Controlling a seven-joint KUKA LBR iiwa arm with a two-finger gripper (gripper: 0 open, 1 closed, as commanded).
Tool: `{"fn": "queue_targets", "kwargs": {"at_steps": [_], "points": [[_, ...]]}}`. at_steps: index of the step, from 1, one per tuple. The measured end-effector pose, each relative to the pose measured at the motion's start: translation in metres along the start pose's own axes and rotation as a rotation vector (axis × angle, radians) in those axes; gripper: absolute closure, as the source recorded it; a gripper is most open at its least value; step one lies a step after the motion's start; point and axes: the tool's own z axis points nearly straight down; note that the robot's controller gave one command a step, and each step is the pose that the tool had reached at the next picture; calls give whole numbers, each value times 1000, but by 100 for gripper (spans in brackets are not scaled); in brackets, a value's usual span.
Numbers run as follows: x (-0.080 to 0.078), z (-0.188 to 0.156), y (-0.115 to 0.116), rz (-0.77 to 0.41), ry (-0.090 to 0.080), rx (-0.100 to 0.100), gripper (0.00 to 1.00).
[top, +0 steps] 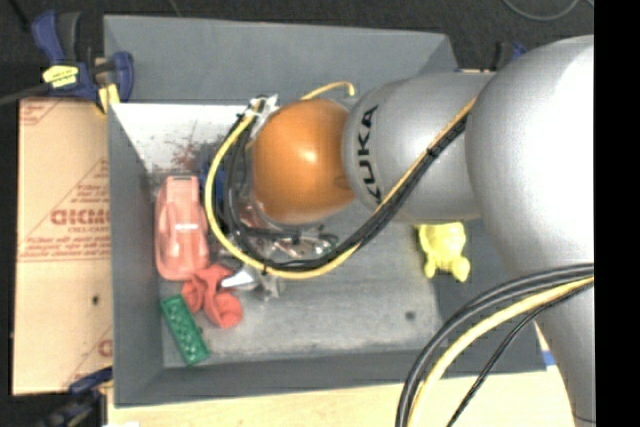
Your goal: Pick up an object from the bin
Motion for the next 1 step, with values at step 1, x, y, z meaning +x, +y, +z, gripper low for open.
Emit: {"fn": "queue_targets", "kwargs": {"at_steps": [1], "points": [[0, 0, 0, 1, 0, 0, 100]]}}
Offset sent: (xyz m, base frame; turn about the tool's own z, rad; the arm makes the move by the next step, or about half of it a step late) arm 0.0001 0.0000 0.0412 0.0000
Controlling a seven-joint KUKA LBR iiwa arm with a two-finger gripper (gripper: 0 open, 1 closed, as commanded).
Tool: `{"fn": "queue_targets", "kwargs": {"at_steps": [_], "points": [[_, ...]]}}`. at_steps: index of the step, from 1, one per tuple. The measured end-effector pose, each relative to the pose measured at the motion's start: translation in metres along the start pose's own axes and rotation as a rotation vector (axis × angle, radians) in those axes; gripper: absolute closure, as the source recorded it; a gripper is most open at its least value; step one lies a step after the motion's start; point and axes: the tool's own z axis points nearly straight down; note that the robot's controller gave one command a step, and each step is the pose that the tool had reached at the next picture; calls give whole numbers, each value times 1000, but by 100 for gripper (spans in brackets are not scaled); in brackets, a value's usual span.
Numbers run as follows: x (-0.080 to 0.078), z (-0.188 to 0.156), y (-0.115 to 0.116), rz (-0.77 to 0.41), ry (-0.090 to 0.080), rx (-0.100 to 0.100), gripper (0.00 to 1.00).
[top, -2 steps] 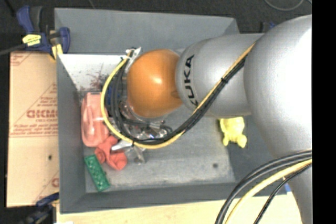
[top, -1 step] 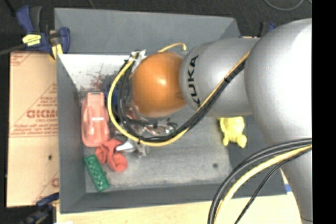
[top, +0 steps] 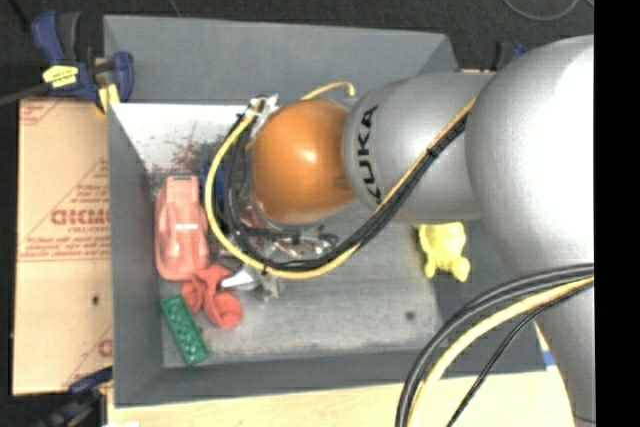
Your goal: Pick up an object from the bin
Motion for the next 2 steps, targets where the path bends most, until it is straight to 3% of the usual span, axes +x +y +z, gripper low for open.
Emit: {"fn": "queue_targets", "kwargs": {"at_steps": [2], "points": [[1, -16, 1, 2, 1, -2, 100]]}}
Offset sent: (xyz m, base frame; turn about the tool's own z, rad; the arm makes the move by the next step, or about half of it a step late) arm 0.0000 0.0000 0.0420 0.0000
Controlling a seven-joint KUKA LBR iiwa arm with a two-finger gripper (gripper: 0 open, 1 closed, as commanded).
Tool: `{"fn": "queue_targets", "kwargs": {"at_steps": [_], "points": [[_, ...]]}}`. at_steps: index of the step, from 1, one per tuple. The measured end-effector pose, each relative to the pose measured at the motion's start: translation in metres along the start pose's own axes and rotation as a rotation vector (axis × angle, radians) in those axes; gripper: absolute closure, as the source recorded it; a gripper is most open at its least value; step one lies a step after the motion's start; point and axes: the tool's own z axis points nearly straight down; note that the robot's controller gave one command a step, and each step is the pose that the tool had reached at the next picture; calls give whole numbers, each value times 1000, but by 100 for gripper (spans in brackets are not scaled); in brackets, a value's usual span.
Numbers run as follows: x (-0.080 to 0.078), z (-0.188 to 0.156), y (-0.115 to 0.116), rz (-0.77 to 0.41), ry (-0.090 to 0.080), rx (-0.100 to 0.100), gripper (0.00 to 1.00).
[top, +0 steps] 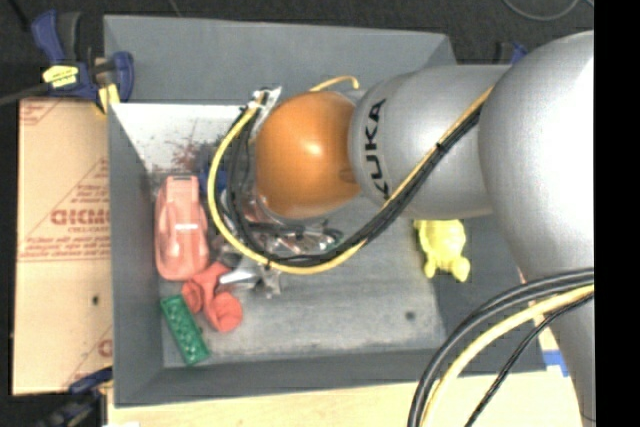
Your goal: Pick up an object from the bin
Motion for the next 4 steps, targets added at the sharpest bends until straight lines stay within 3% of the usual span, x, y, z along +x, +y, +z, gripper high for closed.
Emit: {"fn": "queue_targets", "kwargs": {"at_steps": [4], "points": [[1, -37, -1, 6, 4, -2, 100]]}}
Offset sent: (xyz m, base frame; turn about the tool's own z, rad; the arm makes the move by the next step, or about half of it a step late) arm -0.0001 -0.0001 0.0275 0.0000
